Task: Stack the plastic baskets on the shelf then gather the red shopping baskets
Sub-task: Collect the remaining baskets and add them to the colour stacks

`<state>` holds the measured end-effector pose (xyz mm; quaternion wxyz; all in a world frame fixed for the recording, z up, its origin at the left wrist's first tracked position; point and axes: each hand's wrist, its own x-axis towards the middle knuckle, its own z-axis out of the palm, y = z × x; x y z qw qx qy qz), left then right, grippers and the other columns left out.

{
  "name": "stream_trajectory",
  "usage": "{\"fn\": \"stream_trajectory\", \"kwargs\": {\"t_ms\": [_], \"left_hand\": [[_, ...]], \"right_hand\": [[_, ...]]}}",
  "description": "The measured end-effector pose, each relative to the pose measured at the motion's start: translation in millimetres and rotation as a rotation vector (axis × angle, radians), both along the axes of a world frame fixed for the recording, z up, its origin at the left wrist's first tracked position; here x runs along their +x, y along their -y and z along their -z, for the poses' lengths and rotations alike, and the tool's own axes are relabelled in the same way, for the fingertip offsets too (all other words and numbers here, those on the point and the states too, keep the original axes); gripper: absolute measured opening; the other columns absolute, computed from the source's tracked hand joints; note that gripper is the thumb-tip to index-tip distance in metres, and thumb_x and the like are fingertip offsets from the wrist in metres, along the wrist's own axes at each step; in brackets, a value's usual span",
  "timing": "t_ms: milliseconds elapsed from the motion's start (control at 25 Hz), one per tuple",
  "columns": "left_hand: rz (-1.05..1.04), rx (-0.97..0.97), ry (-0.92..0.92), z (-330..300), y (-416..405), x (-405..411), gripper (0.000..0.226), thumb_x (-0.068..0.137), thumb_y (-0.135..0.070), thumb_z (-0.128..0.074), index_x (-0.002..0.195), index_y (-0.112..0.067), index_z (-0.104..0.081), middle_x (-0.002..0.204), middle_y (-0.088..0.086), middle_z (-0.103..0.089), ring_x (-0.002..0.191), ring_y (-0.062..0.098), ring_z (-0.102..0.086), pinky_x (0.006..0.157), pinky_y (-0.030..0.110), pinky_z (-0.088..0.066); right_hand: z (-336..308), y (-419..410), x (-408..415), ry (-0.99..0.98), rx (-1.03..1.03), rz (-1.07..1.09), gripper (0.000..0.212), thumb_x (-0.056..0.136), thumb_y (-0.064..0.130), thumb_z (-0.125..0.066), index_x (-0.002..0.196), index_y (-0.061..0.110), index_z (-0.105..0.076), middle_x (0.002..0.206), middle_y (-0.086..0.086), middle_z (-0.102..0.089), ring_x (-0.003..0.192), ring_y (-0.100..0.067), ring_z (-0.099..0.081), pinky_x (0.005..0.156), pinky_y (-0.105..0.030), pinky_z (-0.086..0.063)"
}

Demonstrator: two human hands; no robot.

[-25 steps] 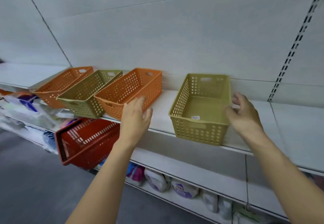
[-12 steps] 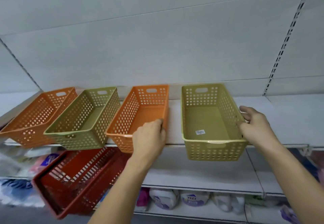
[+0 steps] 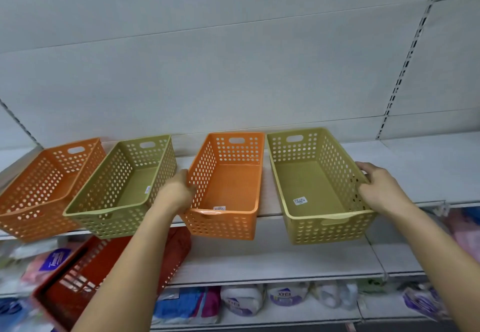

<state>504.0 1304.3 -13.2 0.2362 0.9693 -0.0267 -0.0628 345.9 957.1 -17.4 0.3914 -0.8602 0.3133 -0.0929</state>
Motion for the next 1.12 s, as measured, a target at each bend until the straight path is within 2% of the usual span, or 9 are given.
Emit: {"fn": "stream_trajectory", "kwargs": {"t_ms": [200, 280, 400, 520, 680, 760, 840, 960, 1120], "left_hand": [[-0.043, -0.276, 0.082, 11.3, -1.6, -20.6, 0.043, 0.09, -0.017, -0.05, 0.132, -0.029, -0.054, 0.12, 0.013, -0.07, 0.104, 0.036, -0.067, 0.093, 0.049, -0.053], [-0.062, -0.332, 0.113, 13.4, 9.3, -40.0, 0.043, 0.092, -0.018, -0.05, 0.133, -0.03, -0.053, 0.119, 0.012, -0.071, 0.106, 0.035, -0.067, 0.095, 0.047, -0.052], [-0.045, -0.42, 0.158, 17.0, 31.7, -70.4, 0.045, 0.092, -0.015, -0.05, 0.135, -0.029, -0.052, 0.116, 0.009, -0.072, 0.104, 0.032, -0.067, 0.092, 0.045, -0.053], [0.001, -0.474, 0.166, 18.0, 62.5, -93.7, 0.046, 0.09, -0.013, -0.049, 0.133, -0.028, -0.052, 0.117, 0.007, -0.071, 0.104, 0.031, -0.066, 0.093, 0.047, -0.051], [0.074, -0.519, 0.15, 12.0, 113.5, -133.5, 0.043, 0.093, -0.016, -0.048, 0.133, -0.032, -0.051, 0.107, -0.001, -0.068, 0.1, 0.031, -0.067, 0.092, 0.051, -0.053], [0.105, -0.559, 0.135, 9.2, 141.5, -156.9, 0.042, 0.094, -0.018, -0.047, 0.133, -0.035, -0.049, 0.111, 0.0, -0.068, 0.1, 0.029, -0.067, 0.09, 0.053, -0.055], [0.133, -0.591, 0.123, 5.4, 174.0, -186.1, 0.042, 0.095, -0.019, -0.047, 0.133, -0.036, -0.049, 0.117, 0.002, -0.068, 0.1, 0.028, -0.068, 0.087, 0.053, -0.056], [0.175, -0.645, 0.136, -2.5, 227.0, -237.2, 0.042, 0.095, -0.016, -0.047, 0.133, -0.034, -0.051, 0.11, -0.003, -0.065, 0.097, 0.024, -0.068, 0.084, 0.05, -0.058], [0.217, -0.733, 0.157, -7.9, 313.3, -300.7, 0.04, 0.094, -0.013, -0.05, 0.131, -0.03, -0.055, 0.106, -0.003, -0.063, 0.088, 0.018, -0.065, 0.075, 0.039, -0.057]], "right_hand": [[13.2, -3.3, -15.3, 0.127, 0.019, 0.06, 0.053, 0.081, 0.006, -0.045, 0.126, 0.033, -0.055, 0.098, -0.002, -0.069, 0.088, -0.027, -0.064, 0.08, -0.044, -0.053], [16.5, -0.8, -29.8, 0.201, 0.037, 0.103, 0.052, 0.086, 0.004, -0.045, 0.128, 0.032, -0.054, 0.101, -0.001, -0.067, 0.09, -0.023, -0.064, 0.08, -0.042, -0.053], [21.0, 10.9, -58.8, 0.329, 0.061, 0.139, 0.047, 0.088, 0.003, -0.049, 0.125, 0.03, -0.057, 0.107, 0.002, -0.067, 0.1, -0.019, -0.064, 0.087, -0.044, -0.052], [18.2, 31.8, -92.8, 0.422, 0.045, 0.195, 0.044, 0.088, 0.0, -0.053, 0.125, 0.022, -0.058, 0.105, 0.001, -0.067, 0.099, -0.02, -0.065, 0.088, -0.042, -0.052], [9.5, 65.7, -147.9, 0.457, 0.023, 0.251, 0.043, 0.089, -0.003, -0.051, 0.128, 0.012, -0.055, 0.107, -0.002, -0.065, 0.098, -0.018, -0.062, 0.084, -0.034, -0.049], [4.1, 86.6, -179.2, 0.454, 0.004, 0.278, 0.042, 0.089, -0.004, -0.05, 0.128, 0.011, -0.055, 0.107, 0.0, -0.063, 0.096, -0.015, -0.059, 0.081, -0.03, -0.045], [0.6, 114.4, -215.0, 0.463, 0.005, 0.295, 0.042, 0.09, -0.003, -0.049, 0.127, 0.013, -0.056, 0.105, 0.002, -0.063, 0.093, -0.014, -0.06, 0.082, -0.033, -0.048], [-5.9, 162.7, -273.1, 0.485, 0.012, 0.316, 0.041, 0.091, -0.001, -0.049, 0.127, 0.018, -0.056, 0.105, 0.002, -0.066, 0.093, -0.014, -0.063, 0.085, -0.039, -0.052], [-15.3, 237.1, -354.8, 0.549, 0.019, 0.36, 0.044, 0.089, -0.007, -0.048, 0.127, 0.015, -0.056, 0.104, -0.003, -0.067, 0.086, -0.012, -0.065, 0.08, -0.035, -0.052]]}}
